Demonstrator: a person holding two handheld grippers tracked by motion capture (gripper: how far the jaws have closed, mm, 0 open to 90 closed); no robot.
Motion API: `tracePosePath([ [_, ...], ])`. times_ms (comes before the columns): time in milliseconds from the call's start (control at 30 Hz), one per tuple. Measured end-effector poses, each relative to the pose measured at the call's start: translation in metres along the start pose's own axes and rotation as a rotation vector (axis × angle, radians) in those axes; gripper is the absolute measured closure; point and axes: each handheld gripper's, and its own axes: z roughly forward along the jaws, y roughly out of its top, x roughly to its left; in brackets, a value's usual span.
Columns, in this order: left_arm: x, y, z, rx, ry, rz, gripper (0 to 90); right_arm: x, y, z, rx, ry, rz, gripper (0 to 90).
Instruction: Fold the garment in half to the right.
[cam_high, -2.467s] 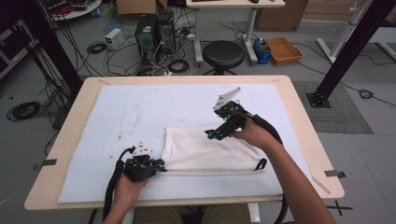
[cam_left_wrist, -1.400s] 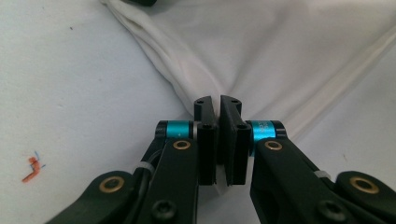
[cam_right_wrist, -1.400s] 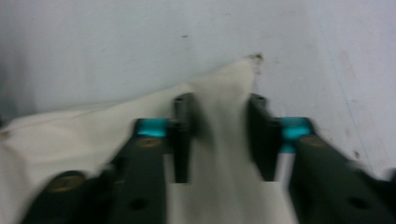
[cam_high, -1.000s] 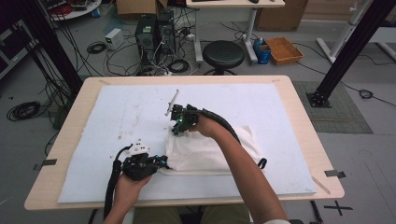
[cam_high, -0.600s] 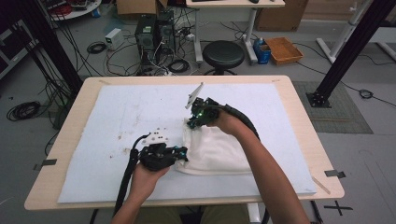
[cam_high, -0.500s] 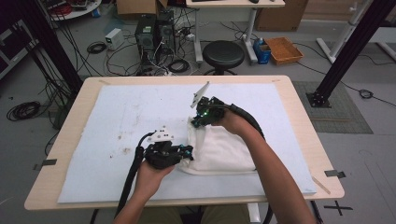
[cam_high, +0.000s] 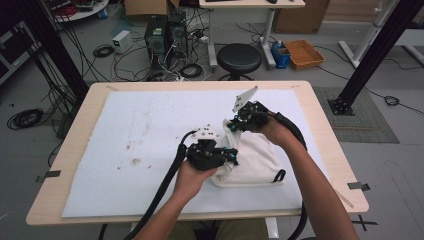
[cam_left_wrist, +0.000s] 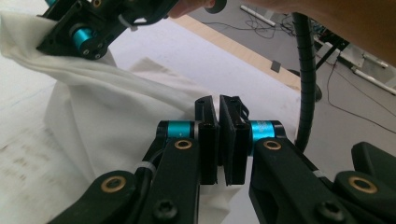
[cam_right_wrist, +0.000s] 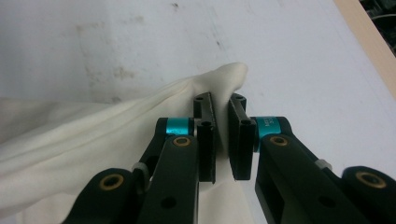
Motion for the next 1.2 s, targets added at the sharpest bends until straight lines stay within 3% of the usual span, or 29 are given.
tracePosePath([
  [200, -0.004, 0.009, 0.032, 0.020, -0.011, -0.007, 86.0, -0.009, -0.025, 0.001, 0.045, -0.026, 0.026, 83.6],
  [267, -0.005, 0.010, 0.044, 0.037, -0.017, -0.010, 86.0, -0.012, -0.032, 0.000, 0.035, -0.031, 0.040, 83.5],
  [533, -0.008, 0.006, 0.087, 0.083, -0.032, -0.020, 85.9, -0.017, -0.056, -0.002, 0.081, -0.062, 0.072, 83.2],
  [700, -0.008, 0.003, 0.101, 0.061, -0.043, -0.035, 85.6, -0.019, -0.065, -0.002, 0.142, -0.081, 0.092, 81.9],
  [733, -0.008, 0.003, 0.101, 0.052, -0.053, -0.031, 84.7, -0.019, -0.066, -0.004, 0.145, -0.086, 0.110, 77.8],
  [800, -0.006, 0.003, 0.095, 0.036, -0.028, -0.019, 69.2, -0.021, -0.069, -0.007, 0.155, -0.116, 0.159, 59.7],
  [833, -0.004, 0.003, 0.089, 0.029, -0.026, -0.019, 59.3, -0.021, -0.072, -0.010, 0.158, -0.129, 0.182, 54.8],
  [867, -0.002, 0.003, 0.084, 0.024, -0.020, -0.014, 55.6, -0.022, -0.074, -0.014, 0.164, -0.146, 0.188, 52.7],
  [967, 0.011, -0.002, 0.058, 0.012, 0.113, 0.040, 41.4, -0.019, -0.082, -0.032, 0.156, -0.186, 0.203, 48.1],
  [1100, 0.037, -0.019, 0.027, 0.060, 0.238, 0.064, 31.1, -0.007, -0.088, -0.051, 0.195, -0.165, 0.227, 44.4],
  [1200, 0.054, -0.035, 0.002, 0.056, 0.285, 0.032, 30.9, 0.016, -0.096, -0.057, 0.234, -0.074, 0.249, 46.1],
])
